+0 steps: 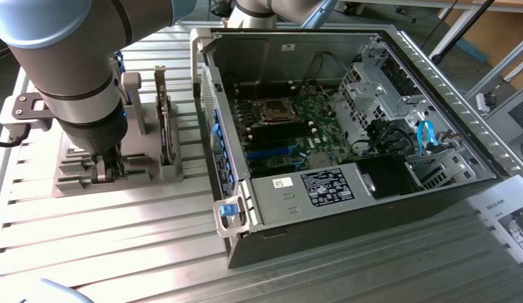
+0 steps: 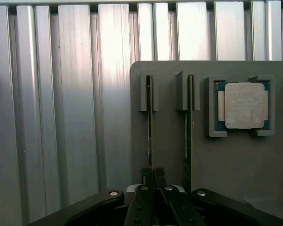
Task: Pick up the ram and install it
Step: 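Pick up the ram and move it above insertion slot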
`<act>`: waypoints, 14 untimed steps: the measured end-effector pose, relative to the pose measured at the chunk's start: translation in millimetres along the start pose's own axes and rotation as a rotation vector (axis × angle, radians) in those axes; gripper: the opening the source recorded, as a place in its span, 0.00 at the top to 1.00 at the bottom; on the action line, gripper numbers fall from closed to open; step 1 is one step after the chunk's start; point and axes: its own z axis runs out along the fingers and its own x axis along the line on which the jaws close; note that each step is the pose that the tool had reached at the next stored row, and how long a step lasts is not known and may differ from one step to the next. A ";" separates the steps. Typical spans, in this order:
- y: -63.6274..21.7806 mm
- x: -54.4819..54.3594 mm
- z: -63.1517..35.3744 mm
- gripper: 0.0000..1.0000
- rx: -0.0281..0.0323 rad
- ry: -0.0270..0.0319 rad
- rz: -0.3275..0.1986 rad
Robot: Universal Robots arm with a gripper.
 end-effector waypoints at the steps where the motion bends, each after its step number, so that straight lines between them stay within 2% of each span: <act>1: 0.0 0.0 0.0 0.88 -0.0001 0.0000 0.000; 14: 0.0 0.0 0.0 0.88 0.0000 0.0000 0.000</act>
